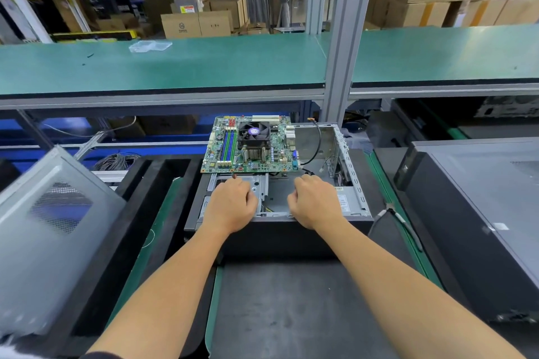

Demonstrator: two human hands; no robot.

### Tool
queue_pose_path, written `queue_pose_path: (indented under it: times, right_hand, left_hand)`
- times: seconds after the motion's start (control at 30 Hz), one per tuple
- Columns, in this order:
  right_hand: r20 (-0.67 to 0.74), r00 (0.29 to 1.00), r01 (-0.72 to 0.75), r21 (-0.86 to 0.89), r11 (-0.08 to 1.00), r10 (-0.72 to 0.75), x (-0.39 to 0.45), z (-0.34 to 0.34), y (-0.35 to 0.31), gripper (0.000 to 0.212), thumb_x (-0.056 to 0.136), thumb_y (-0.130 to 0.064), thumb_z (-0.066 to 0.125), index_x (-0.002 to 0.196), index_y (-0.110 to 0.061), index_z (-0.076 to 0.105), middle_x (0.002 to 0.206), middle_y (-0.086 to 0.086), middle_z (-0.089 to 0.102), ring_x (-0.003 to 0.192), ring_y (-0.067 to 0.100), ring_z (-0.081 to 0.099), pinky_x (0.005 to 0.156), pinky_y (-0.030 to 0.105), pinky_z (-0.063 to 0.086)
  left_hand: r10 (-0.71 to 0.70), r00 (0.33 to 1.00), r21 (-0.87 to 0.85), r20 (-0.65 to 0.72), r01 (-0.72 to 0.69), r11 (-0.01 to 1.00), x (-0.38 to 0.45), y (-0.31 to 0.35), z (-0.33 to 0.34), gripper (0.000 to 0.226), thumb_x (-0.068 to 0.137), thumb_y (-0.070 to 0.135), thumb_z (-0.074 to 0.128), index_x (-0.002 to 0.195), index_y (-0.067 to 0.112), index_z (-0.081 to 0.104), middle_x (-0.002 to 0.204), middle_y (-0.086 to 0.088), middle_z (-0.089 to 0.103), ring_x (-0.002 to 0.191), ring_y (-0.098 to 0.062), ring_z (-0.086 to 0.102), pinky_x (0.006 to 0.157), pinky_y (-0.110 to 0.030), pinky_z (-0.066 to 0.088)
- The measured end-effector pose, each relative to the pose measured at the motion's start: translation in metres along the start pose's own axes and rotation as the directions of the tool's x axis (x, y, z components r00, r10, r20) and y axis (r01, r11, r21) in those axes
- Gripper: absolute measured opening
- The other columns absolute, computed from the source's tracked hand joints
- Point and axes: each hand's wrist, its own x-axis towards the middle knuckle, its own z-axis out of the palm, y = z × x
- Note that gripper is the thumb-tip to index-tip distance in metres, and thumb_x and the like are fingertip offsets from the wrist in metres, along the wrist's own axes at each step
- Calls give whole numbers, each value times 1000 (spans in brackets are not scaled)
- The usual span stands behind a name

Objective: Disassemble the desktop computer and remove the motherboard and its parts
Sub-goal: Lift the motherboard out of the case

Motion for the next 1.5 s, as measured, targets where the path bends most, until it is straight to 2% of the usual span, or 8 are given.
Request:
queue_pose_path:
  times: [0.1,0.77,1.17,1.5]
  right_hand:
    - [4,1000,-1,-7,1000,1,9,3,1,17,90,-27,43,79,-14,43,81,2,51,74,20,44,59,31,31]
    - [30,999,-12,34,999,11,44,5,6,15,86,-21,47,76,-15,38,71,-4,32,71,19,37,64,30,26]
    - [28,999,-25,22,999,24,55,8,7,13,83,-21,48,77,-15,38,75,-1,38,72,20,38,63,31,26]
    - [26,999,-28,35,999,27,55,8,7,15,84,-18,49,77,-14,37,73,-1,35,72,21,37,64,31,26]
  left_hand:
    - [8,1000,5,0,-8,1000,9,-5,2,28,91,18,50,65,9,47,64,-3,46,62,-21,42,57,-31,26]
    - [3,999,14,35,-3,1000,44,-20,12,26,89,19,50,65,14,40,62,4,36,63,-18,39,57,-30,21]
    - [8,1000,1,29,-8,1000,55,-26,15,24,85,17,51,65,14,38,62,6,33,64,-19,38,58,-31,21]
    - [18,999,-21,35,-17,1000,57,-30,17,20,86,17,49,68,11,44,68,-1,45,68,-21,42,60,-30,26]
